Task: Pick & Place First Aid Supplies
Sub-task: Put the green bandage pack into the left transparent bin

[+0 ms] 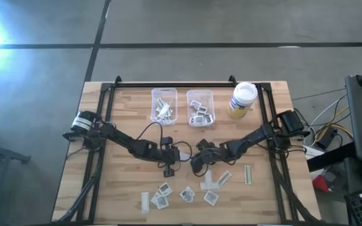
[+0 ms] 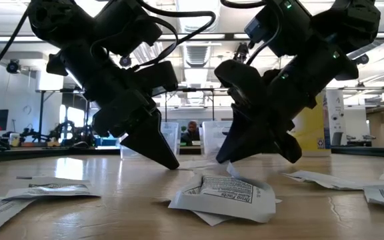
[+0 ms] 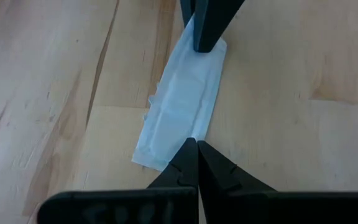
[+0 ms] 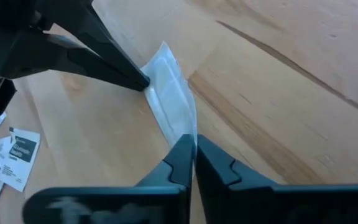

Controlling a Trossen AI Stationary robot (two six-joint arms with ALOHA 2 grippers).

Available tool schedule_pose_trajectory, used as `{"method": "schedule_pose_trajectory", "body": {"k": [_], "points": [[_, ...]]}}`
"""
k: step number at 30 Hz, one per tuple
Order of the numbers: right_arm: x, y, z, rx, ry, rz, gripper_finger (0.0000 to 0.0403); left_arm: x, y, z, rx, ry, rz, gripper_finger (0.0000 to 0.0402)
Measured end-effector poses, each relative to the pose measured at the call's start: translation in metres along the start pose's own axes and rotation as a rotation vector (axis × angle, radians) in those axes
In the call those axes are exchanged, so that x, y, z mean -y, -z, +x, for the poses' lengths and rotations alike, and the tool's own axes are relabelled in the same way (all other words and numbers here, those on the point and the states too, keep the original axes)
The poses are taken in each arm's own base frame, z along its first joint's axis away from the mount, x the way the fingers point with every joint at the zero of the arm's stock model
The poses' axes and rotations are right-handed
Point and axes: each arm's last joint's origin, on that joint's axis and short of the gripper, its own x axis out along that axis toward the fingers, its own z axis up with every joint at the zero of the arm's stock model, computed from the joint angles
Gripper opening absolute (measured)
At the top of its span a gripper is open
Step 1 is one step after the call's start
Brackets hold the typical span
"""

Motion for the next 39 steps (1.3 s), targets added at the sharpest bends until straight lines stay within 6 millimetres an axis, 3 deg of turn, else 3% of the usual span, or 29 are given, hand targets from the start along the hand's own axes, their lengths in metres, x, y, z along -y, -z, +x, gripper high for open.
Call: {"method": "schedule_pose_trajectory", "body": {"k": [9,16,24,33,39], "points": [[-0.003,0.001,-0.003,0.001,-0.013,-0.055,0.0008,0.000,-0.003,-0.003,0.010,0.009,-0.019,0.0009],[-0.008,0.004,-0.008,-0.005,-0.032,-0.084,0.0008,-0.002,-0.007,-0.014,0.016,0.021,-0.021,0.0089],[-0.019,0.004,-0.022,-0.003,-0.068,-0.140,0.0008,-0.009,-0.015,-0.053,-0.043,0.018,-0.018,0.0167],[-0.036,0.007,-0.041,0.018,-0.148,-0.309,0.0008,-0.014,-0.023,-0.095,0.023,0.110,-0.046,0.0172],[-0.053,0.009,-0.048,0.039,-0.202,-0.435,0.0008,-0.011,-0.020,-0.095,0.133,0.272,-0.057,0.0170]]}}
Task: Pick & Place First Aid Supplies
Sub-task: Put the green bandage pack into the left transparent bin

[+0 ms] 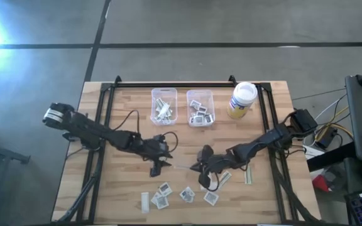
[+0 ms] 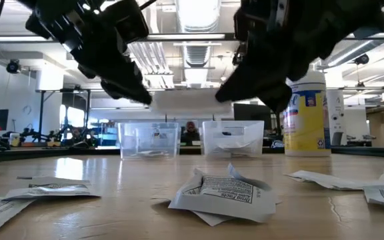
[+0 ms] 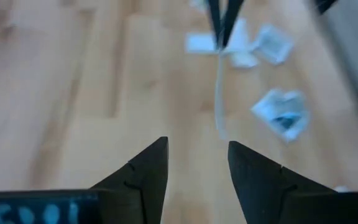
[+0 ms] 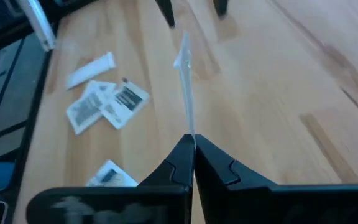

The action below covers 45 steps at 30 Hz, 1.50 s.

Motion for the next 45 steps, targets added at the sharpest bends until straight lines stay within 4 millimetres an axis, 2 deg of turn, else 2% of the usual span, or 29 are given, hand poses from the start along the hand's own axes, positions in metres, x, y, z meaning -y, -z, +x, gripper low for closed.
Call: {"method": "schedule_pose_trajectory", "body": {"k": [6,17,21,28,34,38,45], "points": [[-0.010,-0.010,0.000,0.032,-0.024,-0.049,0.0008,0.002,0.007,0.005,0.117,0.165,-0.014,0.0170],[-0.017,-0.020,-0.001,0.059,-0.042,-0.071,0.0008,0.002,0.008,0.004,0.196,0.203,-0.028,0.0162],[-0.017,-0.020,-0.001,0.058,-0.041,-0.071,0.0008,0.002,0.009,0.005,0.192,0.202,-0.033,0.0124],[-0.017,-0.020,-0.001,0.054,-0.039,-0.073,0.0008,0.002,0.009,0.004,0.189,0.206,-0.055,0.0012],[-0.017,-0.019,-0.001,0.054,-0.039,-0.075,0.0009,0.002,0.009,0.004,0.189,0.206,-0.054,0.0002],[-0.016,-0.020,-0.001,0.054,-0.039,-0.071,0.0027,0.002,0.009,0.004,0.189,0.206,-0.054,0.0001],[-0.014,-0.021,-0.004,0.034,-0.021,-0.076,0.0092,0.001,0.010,0.005,0.170,0.192,-0.074,0.0000]]}}
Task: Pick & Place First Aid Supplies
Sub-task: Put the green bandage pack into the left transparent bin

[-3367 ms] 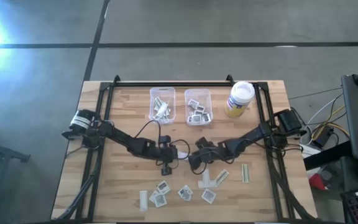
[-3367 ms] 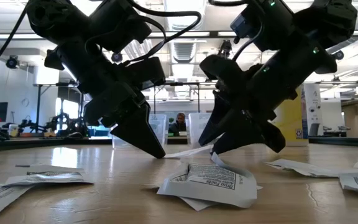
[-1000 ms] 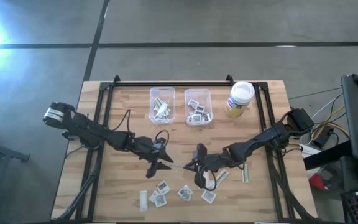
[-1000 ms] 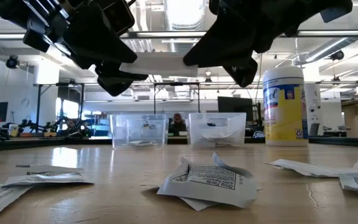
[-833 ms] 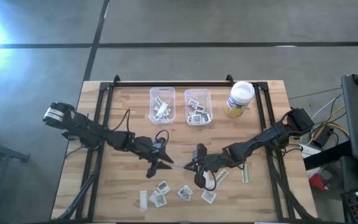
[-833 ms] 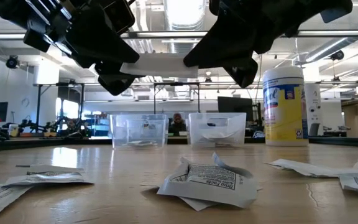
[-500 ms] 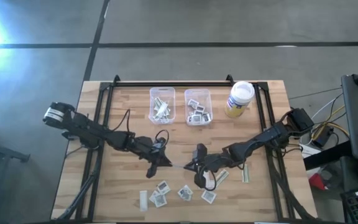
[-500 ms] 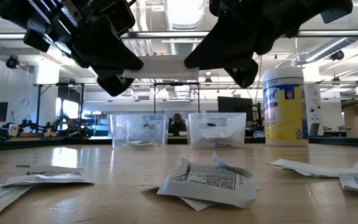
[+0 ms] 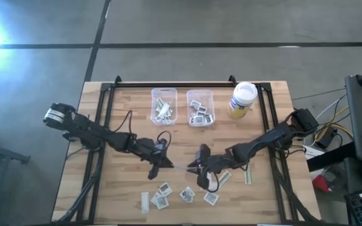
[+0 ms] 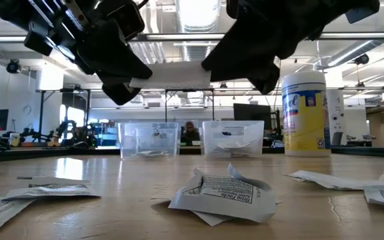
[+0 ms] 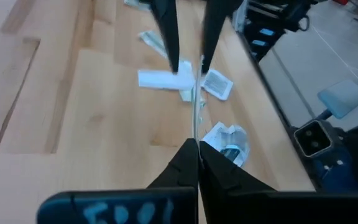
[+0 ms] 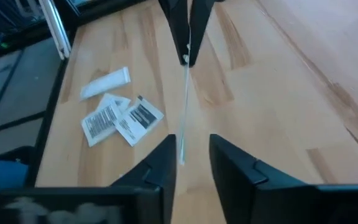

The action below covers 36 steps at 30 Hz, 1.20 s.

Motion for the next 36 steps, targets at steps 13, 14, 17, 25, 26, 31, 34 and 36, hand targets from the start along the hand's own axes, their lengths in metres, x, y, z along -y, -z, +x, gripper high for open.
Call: {"method": "schedule_pose_trajectory", "body": {"k": [13,14,17,25,26,31,34,36], "points": [[0.009,-0.018,-0.048,-0.090,0.077,0.049,0.0146,-0.016,-0.018,-0.043,0.105,-0.425,-0.077,0.0000],[0.008,-0.018,-0.050,-0.088,0.072,0.048,0.0146,-0.018,-0.021,-0.049,0.134,-0.478,-0.076,0.0000],[0.006,-0.017,-0.050,-0.090,0.066,0.044,0.0142,-0.023,-0.028,-0.065,0.214,-0.655,-0.064,0.0000],[0.007,-0.006,-0.041,-0.131,0.088,0.073,0.0127,-0.047,-0.036,-0.084,0.282,-0.898,-0.073,0.0000],[0.008,-0.004,-0.040,-0.136,0.092,0.072,0.0125,-0.052,-0.034,-0.085,0.273,-0.924,-0.080,0.0000],[0.009,-0.001,-0.037,-0.148,0.102,0.078,0.0117,-0.084,-0.032,-0.088,0.213,-0.987,-0.140,0.0000],[0.009,-0.001,-0.037,-0.146,0.101,0.087,0.0112,-0.102,-0.030,-0.087,0.180,-0.969,-0.180,0.0000],[0.009,-0.001,-0.037,-0.145,0.100,0.087,0.0108,-0.111,-0.028,-0.087,0.159,-0.974,-0.200,0.0000]]}}
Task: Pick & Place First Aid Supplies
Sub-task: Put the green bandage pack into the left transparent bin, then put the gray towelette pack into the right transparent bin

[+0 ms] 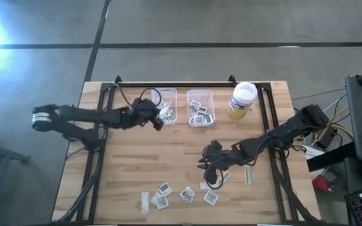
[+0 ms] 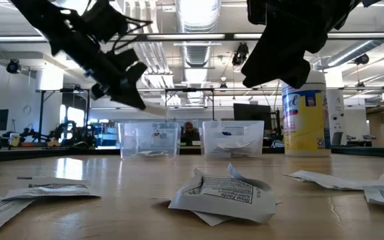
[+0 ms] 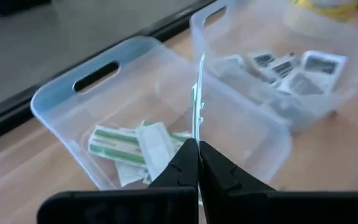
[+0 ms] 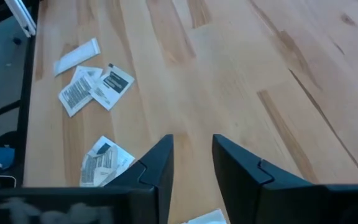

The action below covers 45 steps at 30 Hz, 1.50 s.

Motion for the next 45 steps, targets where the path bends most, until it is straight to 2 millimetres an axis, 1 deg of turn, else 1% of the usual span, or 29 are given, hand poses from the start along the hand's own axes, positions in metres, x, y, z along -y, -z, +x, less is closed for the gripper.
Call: {"method": "schedule_pose_trajectory", "body": {"k": [5,11,15,19,25,28,30,35,40,45], "points": [[0.000,0.000,0.000,0.000,0.000,0.001,0.0100,-0.007,0.005,0.016,-0.051,-0.028,0.005,0.0000],[0.000,0.000,0.000,0.000,-0.001,0.016,0.0091,-0.007,0.010,0.023,-0.085,-0.004,0.025,0.0000],[0.000,0.000,0.000,-0.006,-0.005,0.039,0.0086,-0.009,0.010,0.024,-0.086,-0.020,0.023,0.0010],[-0.003,0.002,-0.001,-0.010,-0.015,0.042,0.0081,-0.009,0.009,0.024,-0.084,-0.020,0.058,0.0034],[-0.011,0.009,-0.004,-0.022,-0.041,0.019,0.0074,-0.010,0.004,0.019,-0.058,-0.011,0.080,0.0094],[-0.016,0.013,-0.007,-0.029,-0.056,0.005,0.0070,-0.011,-0.001,0.012,-0.043,0.007,0.072,0.0118],[-0.019,0.014,-0.010,-0.029,-0.068,-0.001,0.0068,-0.011,-0.006,0.005,-0.038,0.031,0.068,0.0127],[-0.025,0.015,-0.020,-0.020,-0.101,0.005,0.0070,-0.006,-0.014,-0.016,-0.019,0.139,0.083,0.0132],[-0.031,0.014,-0.034,-0.003,-0.140,0.012,0.0064,0.010,-0.015,-0.041,0.025,0.271,0.123,0.0127],[-0.034,0.011,-0.045,0.024,-0.167,0.011,0.0059,0.035,-0.005,-0.063,0.028,0.412,0.177,0.0127]]}}
